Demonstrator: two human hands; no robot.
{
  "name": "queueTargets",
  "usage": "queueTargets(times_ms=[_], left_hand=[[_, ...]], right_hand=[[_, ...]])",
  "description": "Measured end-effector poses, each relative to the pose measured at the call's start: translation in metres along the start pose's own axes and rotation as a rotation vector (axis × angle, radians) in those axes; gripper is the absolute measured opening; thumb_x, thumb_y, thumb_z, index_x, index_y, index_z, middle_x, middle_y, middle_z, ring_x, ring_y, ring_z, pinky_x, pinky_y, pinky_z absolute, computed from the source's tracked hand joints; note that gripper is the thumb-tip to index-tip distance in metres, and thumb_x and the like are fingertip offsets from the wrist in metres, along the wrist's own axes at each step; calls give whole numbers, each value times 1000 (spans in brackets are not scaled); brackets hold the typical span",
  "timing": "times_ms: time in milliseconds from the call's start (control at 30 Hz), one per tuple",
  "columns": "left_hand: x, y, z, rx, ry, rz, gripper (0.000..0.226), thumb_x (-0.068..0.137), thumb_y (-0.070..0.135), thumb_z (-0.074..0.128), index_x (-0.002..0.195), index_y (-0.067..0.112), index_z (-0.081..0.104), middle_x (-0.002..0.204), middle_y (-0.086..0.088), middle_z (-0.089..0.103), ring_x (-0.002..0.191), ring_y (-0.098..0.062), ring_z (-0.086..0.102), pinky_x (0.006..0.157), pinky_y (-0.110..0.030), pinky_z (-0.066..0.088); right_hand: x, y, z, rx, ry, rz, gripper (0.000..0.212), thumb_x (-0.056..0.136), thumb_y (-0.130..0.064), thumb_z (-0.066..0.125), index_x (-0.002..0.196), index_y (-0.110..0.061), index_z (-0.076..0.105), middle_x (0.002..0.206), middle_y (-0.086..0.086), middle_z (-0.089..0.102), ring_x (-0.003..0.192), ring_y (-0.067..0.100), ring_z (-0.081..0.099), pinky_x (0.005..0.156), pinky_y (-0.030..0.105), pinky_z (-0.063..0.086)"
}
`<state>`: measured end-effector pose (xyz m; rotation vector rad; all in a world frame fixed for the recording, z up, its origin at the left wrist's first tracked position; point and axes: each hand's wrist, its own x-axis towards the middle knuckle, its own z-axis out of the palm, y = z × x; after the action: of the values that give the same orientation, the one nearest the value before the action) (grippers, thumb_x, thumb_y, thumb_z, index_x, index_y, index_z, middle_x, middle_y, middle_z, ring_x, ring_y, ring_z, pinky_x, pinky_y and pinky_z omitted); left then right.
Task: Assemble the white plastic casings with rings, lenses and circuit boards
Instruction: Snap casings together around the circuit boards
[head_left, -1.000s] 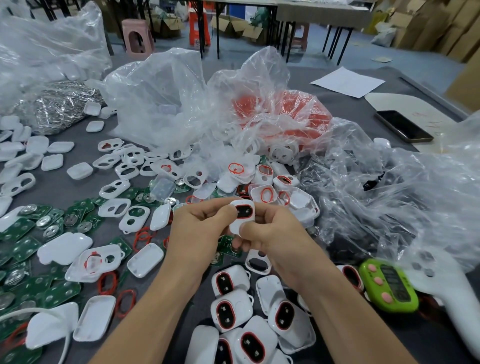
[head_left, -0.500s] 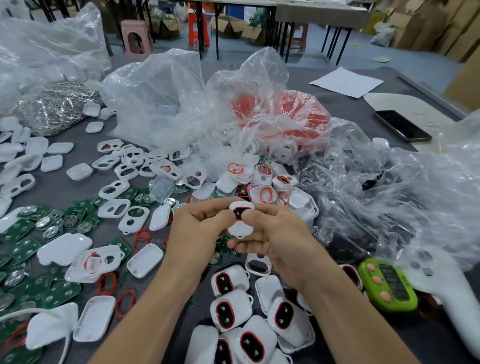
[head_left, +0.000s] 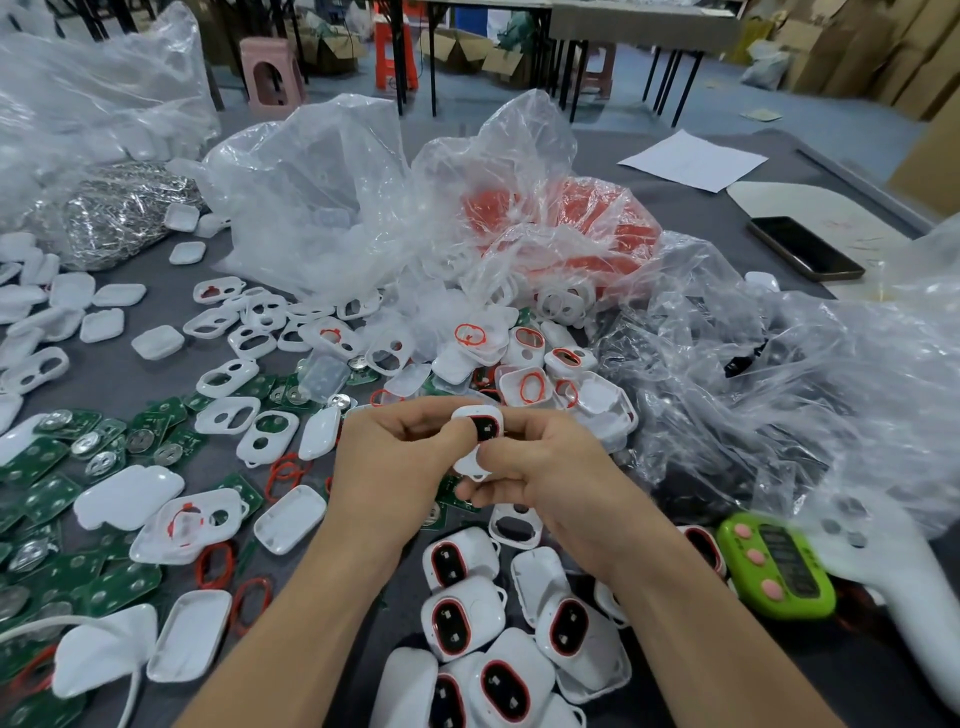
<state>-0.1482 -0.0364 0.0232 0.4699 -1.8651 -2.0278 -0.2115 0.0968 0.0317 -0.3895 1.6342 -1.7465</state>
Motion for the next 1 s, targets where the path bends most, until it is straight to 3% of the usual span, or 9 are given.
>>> queueTargets(times_ms=[200, 333, 400, 500, 667, 800, 867, 1000], left_hand=[[1, -1, -1, 65, 17, 16, 14, 82, 14, 81, 83, 28, 84, 78, -1, 79, 69, -11, 74, 58, -17, 53], [2, 1, -1, -16, -47, -36, 23, 78, 23, 62, 85, 18, 84, 76, -20, 75, 61, -28, 69, 57, -33, 58], [2, 1, -1, -64, -71, -39, 29, 79, 23, 56, 83, 14, 83, 77, -27, 73, 58, -30, 66, 54, -29, 56], [1, 1, -1, -91, -68, -31, 32, 83, 21, 52, 82, 13, 83, 80, -19, 77, 64, -24, 70, 57, -24, 56], [2, -1, -2, -133, 89, -27, 40, 96, 12, 48, 77, 15, 82, 83, -10, 79, 74, -22, 76, 60, -23, 58], [4, 2, -6, -188, 192, -19, 35, 89, 20, 50, 78, 10, 81, 88, -11, 79, 83, -22, 77, 65, -20, 57], [3, 2, -8, -186, 219, -3, 35, 92, 18, 49, 80, 10, 81, 88, -10, 80, 86, -22, 76, 67, -18, 57], [2, 1, -10, -159, 239, 23, 35, 93, 17, 49, 80, 12, 81, 87, -7, 80, 86, -22, 76, 67, -18, 55]], right_hand=[[0, 2, 0, -70, 28, -21, 33, 90, 15, 54, 111, -3, 72, 80, 4, 72, 65, 17, 66, 64, 25, 57], [2, 1, 3, -20, 67, -9, 37, 87, 20, 53, 115, 3, 69, 85, 18, 69, 59, 19, 61, 56, 23, 51], [2, 2, 3, -8, 83, 8, 38, 85, 22, 53, 117, 6, 68, 85, 21, 69, 56, 20, 59, 52, 23, 48], [1, 1, 2, -24, 97, -1, 38, 81, 24, 53, 112, 7, 70, 80, 20, 72, 51, 20, 60, 46, 21, 43], [-8, -5, 4, -191, 3, -64, 33, 86, 19, 56, 104, -4, 71, 81, 10, 75, 61, 15, 64, 55, 19, 48], [-25, -17, -2, -206, -69, -42, 37, 86, 16, 57, 111, -10, 59, 79, 21, 69, 72, 29, 59, 58, 26, 47], [-34, -20, -5, -200, -66, -40, 35, 86, 12, 58, 109, -14, 56, 81, 22, 68, 70, 28, 58, 61, 30, 46], [-53, -20, -5, -238, -28, -53, 33, 90, 17, 57, 108, -10, 57, 77, 10, 68, 66, 19, 66, 62, 30, 47]])
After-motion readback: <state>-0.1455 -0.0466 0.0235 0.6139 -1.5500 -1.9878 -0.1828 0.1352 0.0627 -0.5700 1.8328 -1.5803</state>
